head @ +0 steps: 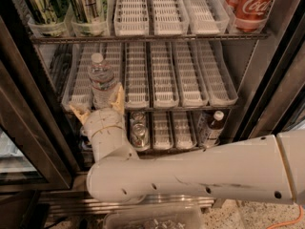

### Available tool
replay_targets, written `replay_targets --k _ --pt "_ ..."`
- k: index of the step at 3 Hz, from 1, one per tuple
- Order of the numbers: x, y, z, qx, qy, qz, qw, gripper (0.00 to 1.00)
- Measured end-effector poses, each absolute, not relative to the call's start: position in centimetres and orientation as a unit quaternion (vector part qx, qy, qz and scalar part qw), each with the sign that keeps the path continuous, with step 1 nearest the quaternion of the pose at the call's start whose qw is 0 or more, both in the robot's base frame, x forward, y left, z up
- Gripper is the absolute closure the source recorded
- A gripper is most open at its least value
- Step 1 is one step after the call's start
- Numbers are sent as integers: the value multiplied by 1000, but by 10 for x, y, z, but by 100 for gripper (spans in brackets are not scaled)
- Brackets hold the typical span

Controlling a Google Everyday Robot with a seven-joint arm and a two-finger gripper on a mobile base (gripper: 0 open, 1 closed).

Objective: Pick water bottle from middle shelf of fridge

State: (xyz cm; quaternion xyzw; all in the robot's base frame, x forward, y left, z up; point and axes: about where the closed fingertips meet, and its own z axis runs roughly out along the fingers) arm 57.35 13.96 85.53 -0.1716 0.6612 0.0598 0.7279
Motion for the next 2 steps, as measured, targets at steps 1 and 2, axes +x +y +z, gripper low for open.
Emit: replay_targets --k 1,2 --pt "581 138 858 -174 653 45 736 14" --pt "608 141 862 -168 644 32 746 14"
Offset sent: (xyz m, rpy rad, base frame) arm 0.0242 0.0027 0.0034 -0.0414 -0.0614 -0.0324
